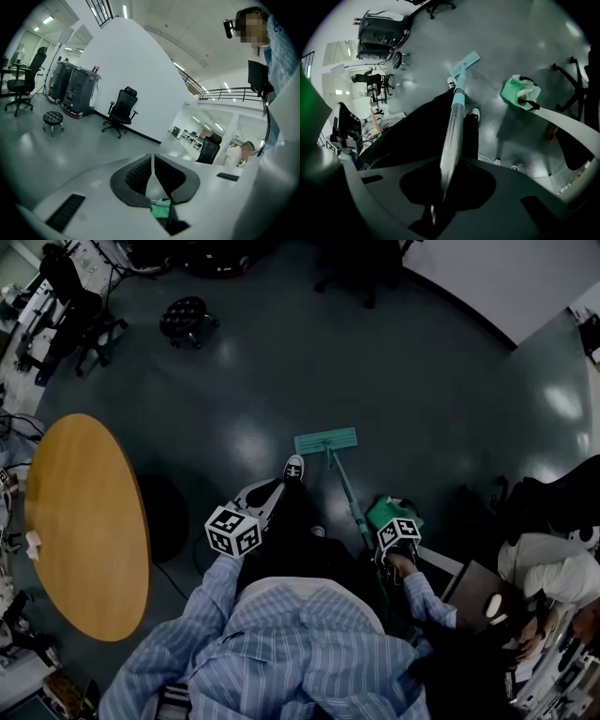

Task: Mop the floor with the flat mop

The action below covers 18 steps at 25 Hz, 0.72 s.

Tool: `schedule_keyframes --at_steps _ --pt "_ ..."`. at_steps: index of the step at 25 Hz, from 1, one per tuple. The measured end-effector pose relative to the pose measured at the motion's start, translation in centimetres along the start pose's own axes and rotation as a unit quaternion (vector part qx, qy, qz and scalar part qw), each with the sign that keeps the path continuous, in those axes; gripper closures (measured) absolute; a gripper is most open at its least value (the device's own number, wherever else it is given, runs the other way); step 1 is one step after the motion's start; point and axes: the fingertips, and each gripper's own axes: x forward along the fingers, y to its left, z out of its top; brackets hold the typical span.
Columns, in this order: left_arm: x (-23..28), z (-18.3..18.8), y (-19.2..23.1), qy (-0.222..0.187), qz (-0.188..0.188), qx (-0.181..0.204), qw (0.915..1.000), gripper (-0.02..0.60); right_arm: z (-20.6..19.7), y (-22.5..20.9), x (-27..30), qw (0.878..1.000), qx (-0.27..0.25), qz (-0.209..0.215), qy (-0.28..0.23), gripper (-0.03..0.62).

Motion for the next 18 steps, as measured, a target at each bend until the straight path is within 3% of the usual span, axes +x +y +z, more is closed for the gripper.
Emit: schedule_keyframes --at_steps 9,18 --pt "1.1 1.4 3.3 0.009 0.009 -0.014 0.9998 0.555 3.2 3.2 -0.8 1.000 -0.005 0.003 0.006 0.526" --pt "6.3 5.7 8.8 0.013 0.018 -0.030 0.9993 0.555 15.2 8.4 -4.7 1.000 -0.010 0.004 -0.001 0.526"
